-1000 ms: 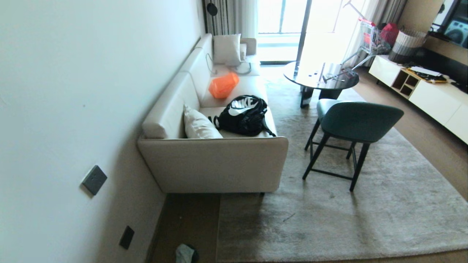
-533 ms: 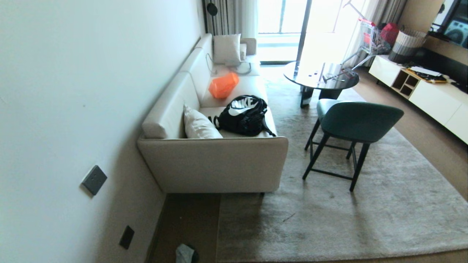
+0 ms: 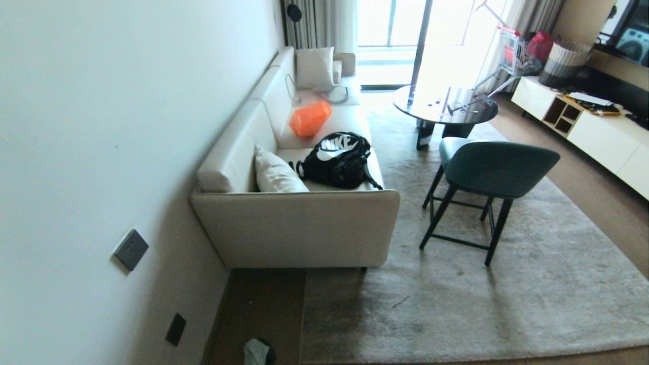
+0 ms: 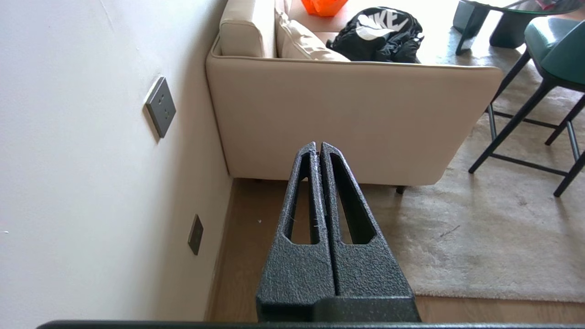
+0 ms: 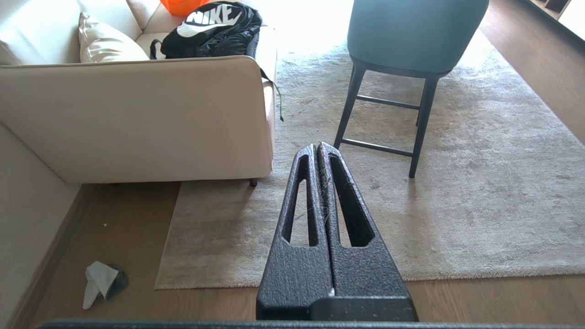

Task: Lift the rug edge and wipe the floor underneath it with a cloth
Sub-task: Pick up the rag

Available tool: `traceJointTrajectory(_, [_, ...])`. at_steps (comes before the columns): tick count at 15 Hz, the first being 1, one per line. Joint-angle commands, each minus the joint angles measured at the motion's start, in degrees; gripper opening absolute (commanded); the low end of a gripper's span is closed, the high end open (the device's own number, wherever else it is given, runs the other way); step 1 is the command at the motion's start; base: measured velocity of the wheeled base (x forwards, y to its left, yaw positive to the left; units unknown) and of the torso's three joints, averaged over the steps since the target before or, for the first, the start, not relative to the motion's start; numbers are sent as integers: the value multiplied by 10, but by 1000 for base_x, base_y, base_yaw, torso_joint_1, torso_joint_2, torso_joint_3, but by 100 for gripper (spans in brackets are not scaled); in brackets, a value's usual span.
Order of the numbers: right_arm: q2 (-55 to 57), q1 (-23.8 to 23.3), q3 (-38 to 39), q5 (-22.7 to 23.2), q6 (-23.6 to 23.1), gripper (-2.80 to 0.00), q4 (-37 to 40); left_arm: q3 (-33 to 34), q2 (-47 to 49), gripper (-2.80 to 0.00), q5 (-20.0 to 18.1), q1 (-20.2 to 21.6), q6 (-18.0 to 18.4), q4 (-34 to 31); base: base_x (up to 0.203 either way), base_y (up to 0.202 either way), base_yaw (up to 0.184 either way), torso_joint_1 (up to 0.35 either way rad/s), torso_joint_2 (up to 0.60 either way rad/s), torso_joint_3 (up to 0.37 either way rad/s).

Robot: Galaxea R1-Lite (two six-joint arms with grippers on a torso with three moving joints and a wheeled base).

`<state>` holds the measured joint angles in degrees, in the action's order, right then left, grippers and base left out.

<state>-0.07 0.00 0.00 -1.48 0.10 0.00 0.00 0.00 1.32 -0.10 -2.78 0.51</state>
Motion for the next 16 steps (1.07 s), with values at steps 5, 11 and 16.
traceJointTrajectory(5, [1, 0, 0, 0, 0, -280, 0, 0, 0, -280, 0, 0, 0, 0, 0, 0, 0, 0, 0, 0])
traceJointTrajectory(11, [1, 0, 0, 0, 0, -280, 0, -1, 0, -280, 0, 0, 0, 0, 0, 0, 0, -101, 247, 143])
traceJointTrajectory(16, [1, 0, 0, 0, 0, -280, 0, 0, 0, -280, 0, 0, 0, 0, 0, 0, 0, -129, 319, 190])
